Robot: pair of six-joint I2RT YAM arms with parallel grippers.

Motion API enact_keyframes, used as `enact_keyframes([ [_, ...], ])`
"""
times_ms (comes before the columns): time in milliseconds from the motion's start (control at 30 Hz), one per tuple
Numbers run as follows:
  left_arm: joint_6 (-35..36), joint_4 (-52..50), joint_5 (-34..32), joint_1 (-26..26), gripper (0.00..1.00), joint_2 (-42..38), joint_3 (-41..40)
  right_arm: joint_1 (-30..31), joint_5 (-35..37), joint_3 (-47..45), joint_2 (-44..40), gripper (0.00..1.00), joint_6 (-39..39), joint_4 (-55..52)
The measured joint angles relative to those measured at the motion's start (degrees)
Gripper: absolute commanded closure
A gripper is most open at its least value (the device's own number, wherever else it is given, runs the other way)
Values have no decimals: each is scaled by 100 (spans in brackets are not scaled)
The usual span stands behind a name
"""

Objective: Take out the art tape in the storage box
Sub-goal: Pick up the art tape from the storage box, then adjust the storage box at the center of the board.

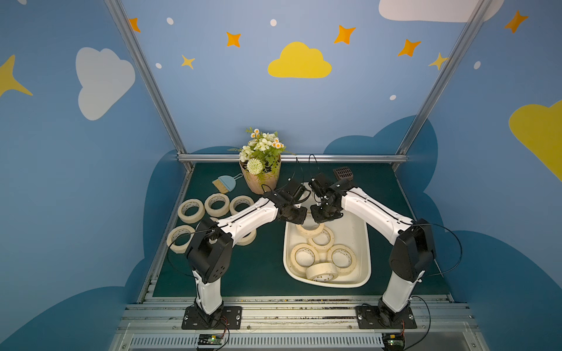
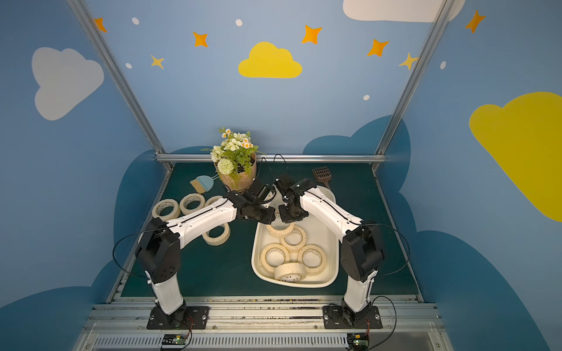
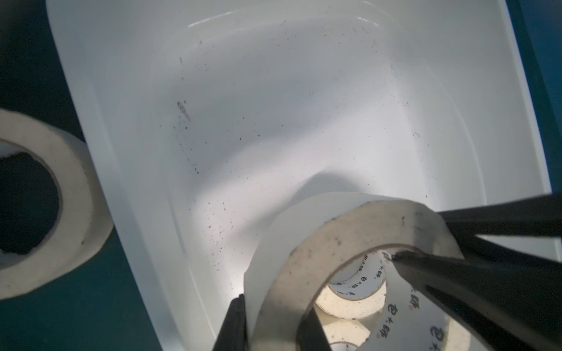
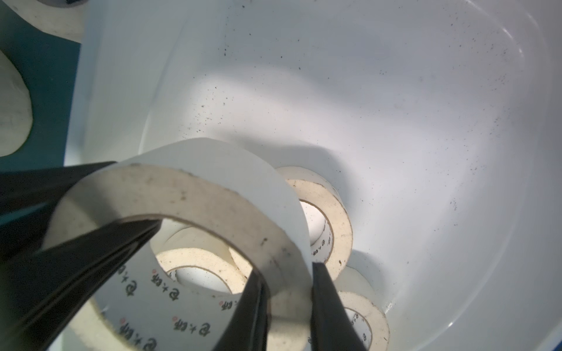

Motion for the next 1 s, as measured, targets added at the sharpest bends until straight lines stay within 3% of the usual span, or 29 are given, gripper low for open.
enact_keyframes([
  [133, -22, -46, -33, -2, 97, 11, 2, -20, -70, 0, -33, 46, 24, -11],
  [233, -42, -66, -96, 46, 96, 13, 0, -76, -173, 0, -278, 24, 42, -107],
  [400, -42, -81, -236, 138, 96, 0, -13, -409, -164, -85, -1078, 13, 24, -258],
  [633, -17, -313, -551, 273, 97, -557, -378, -1320, -72, -931, -2015, 13, -46, -201],
  [800, 24, -612, -896, 627, 97, -1742, -999, -1631, -315, -1587, -1565, 13, -66, 96],
  [1000, 0, -601, -1222, 1443, 97, -3115, -2299, -1919, -682, -1823, -564, 12, -175, 564],
])
